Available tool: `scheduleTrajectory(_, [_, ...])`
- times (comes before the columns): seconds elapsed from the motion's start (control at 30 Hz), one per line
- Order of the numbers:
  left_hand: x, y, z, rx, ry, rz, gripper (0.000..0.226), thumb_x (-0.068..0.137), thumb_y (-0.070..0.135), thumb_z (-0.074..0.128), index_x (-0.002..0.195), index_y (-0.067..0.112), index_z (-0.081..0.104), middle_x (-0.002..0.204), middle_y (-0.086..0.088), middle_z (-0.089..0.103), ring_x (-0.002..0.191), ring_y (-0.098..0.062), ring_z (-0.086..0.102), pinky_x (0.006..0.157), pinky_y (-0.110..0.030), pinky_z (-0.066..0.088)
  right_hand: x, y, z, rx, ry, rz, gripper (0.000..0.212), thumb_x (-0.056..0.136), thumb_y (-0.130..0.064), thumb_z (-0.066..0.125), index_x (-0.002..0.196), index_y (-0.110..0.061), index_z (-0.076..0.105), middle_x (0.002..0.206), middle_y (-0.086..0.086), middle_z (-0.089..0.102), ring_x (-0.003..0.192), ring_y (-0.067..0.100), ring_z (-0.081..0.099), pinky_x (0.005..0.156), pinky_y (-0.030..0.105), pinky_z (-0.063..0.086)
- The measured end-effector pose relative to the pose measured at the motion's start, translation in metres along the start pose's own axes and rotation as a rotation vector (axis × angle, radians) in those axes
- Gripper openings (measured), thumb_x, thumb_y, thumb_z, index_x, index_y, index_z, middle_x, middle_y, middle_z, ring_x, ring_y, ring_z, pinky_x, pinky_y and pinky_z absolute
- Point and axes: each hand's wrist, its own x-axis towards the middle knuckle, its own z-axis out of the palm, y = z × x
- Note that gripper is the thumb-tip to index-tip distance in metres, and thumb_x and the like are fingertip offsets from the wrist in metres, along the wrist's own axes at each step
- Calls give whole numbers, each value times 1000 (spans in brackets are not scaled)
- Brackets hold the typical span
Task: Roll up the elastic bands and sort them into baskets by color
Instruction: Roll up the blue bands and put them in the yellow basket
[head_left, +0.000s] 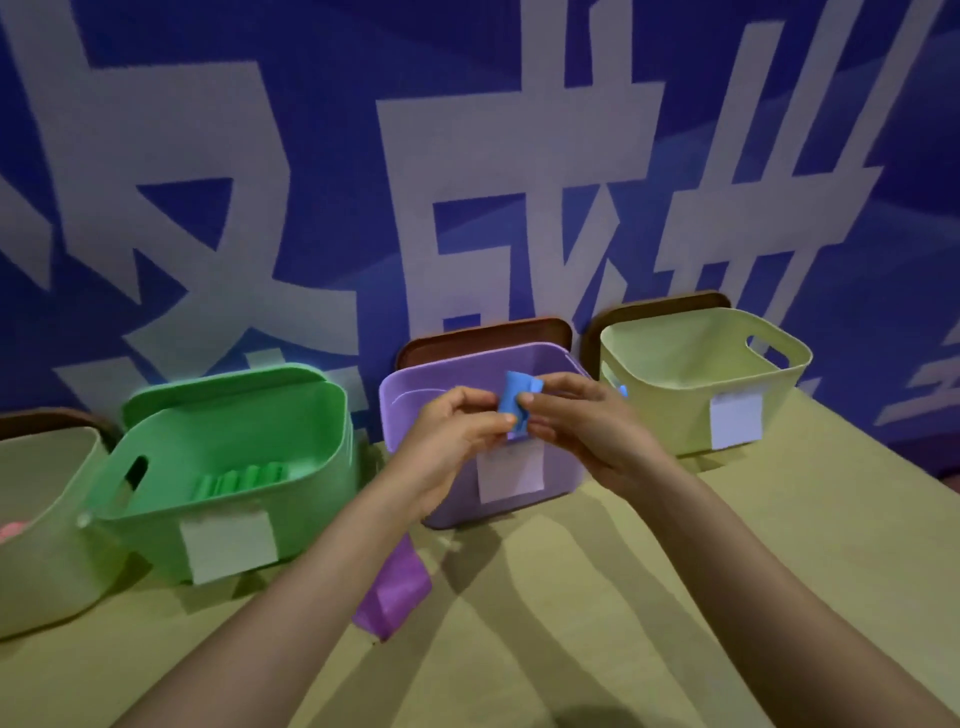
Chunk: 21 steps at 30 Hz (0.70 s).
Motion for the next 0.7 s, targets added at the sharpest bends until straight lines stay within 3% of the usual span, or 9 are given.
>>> scheduleTrajectory(0.13, [18,32,32,-53,-2,-97,17,84,-5,62,97,6,57,92,-12,65,87,-21,64,86,-30,52,12,-44,-13,123,75,111,11,83,5,63,82,-6,63,65,4,69,57,9,67,55,15,53])
scheduleTrajectory(0.27, [30,63,66,-76,22,-184,17,83,-4,63,98,4,59,95,-15,65,89,-24,62,91,-34,50,19,-83,-33,134,78,226,4,86,0,62,89,3,64,61,5,68,57,8,66,59,15,54])
scheduleTrajectory(0.37, [40,80,91,-68,-1,-246,17,83,-4,65,96,5,59,93,-15,65,87,-23,62,87,-31,51,24,-106,-56,95,80,269,2,86,-3,64,85,-1,64,73,7,64,72,12,63,74,20,54])
scheduleTrajectory(0.5, [62,94,124,-56,-18,-284,20,81,-7,65,97,3,57,89,-14,66,80,-21,64,78,-24,52,40,-132,-88,-20,94,263,7,82,-2,69,81,-4,62,74,10,64,64,14,65,64,18,56])
scheduleTrajectory(0.7, [114,83,169,-28,-8,-316,20,79,-8,68,90,4,55,85,-13,65,75,-20,65,68,-21,56,83,-146,-144,-128,70,306,19,82,-5,71,98,4,65,86,14,65,77,17,65,76,23,56])
